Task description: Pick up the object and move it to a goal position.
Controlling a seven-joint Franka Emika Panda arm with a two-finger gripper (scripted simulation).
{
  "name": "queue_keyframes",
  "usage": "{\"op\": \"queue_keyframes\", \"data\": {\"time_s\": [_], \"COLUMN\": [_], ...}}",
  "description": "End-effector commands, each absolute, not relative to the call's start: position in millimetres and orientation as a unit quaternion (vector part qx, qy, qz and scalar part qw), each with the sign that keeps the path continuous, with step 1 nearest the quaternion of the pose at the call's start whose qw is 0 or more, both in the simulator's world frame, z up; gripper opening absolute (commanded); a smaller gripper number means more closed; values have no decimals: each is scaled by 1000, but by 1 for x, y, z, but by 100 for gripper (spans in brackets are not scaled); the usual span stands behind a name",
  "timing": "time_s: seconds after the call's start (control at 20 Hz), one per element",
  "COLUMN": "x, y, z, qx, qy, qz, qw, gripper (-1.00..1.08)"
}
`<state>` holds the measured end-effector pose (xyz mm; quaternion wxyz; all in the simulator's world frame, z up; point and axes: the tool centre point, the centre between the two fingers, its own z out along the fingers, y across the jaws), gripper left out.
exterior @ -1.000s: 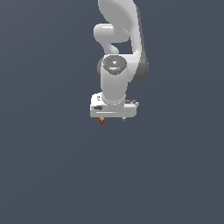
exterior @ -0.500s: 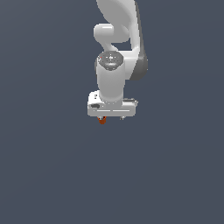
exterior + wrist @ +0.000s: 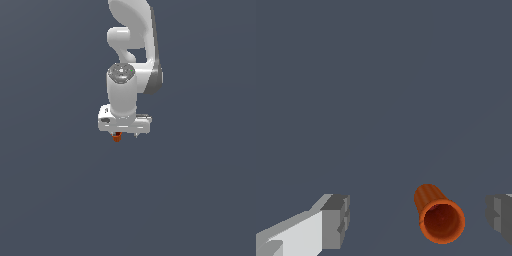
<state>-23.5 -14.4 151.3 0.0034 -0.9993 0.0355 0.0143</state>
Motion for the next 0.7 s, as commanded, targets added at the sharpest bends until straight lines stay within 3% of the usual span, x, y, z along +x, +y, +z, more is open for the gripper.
{"op": "queue_keyframes", "data": {"time_s": [0.0,0.65], "x": [-32,-90], "y": [-21,-56], "z": [142,94], "qx": [-998,-988], "qy": [53,156], "qz": [13,2], "qw": [3,1], "gripper": [100,100]}}
